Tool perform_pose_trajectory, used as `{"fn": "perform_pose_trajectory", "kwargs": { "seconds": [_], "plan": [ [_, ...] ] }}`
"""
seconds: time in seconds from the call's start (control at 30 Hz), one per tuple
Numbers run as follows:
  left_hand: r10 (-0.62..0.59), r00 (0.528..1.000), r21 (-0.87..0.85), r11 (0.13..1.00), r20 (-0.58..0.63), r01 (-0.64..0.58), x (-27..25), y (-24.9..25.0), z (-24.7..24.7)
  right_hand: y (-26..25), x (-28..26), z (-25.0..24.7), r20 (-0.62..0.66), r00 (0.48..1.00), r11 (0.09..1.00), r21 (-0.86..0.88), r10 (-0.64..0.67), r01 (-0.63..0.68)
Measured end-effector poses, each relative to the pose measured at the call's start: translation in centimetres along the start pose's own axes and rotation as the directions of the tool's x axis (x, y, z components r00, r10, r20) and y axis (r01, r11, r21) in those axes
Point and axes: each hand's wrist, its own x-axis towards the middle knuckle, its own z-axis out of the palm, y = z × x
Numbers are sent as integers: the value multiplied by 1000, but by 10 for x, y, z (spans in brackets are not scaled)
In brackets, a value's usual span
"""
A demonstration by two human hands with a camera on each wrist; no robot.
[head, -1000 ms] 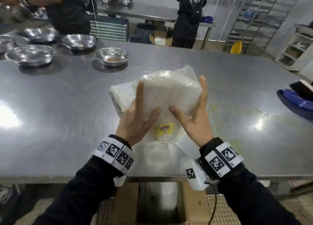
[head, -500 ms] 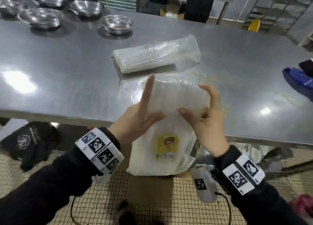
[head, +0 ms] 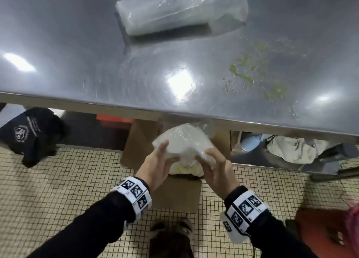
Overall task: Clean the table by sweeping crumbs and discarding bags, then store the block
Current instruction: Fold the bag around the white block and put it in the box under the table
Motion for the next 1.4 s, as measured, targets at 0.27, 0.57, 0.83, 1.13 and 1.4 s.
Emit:
{"fn": "perform_pose_trajectory", "kwargs": {
  "seconds": [0.27,0.57,0.83,1.13,1.4],
  "plan": [
    [-493,859,66,870,138,488,-14,-87,71,89,-32,88,155,784,797,-39,601,-603],
    [-561,814,393,790,152,471,5,-157,94,155,-28,154,375,612,707,-211,697,-676],
    [-822,381,578,568,423,586,20,-134,75,132,9,132,535,286,603,-641,795,-475],
    [-809,347,733,582,475,352,51,-19,12,30,57,64,524,302,604,-671,796,-430],
    [-708,572,725,637,414,264,117,72,-67,-66,134,-22,394,671,744,-558,628,-368]
  ]
}}
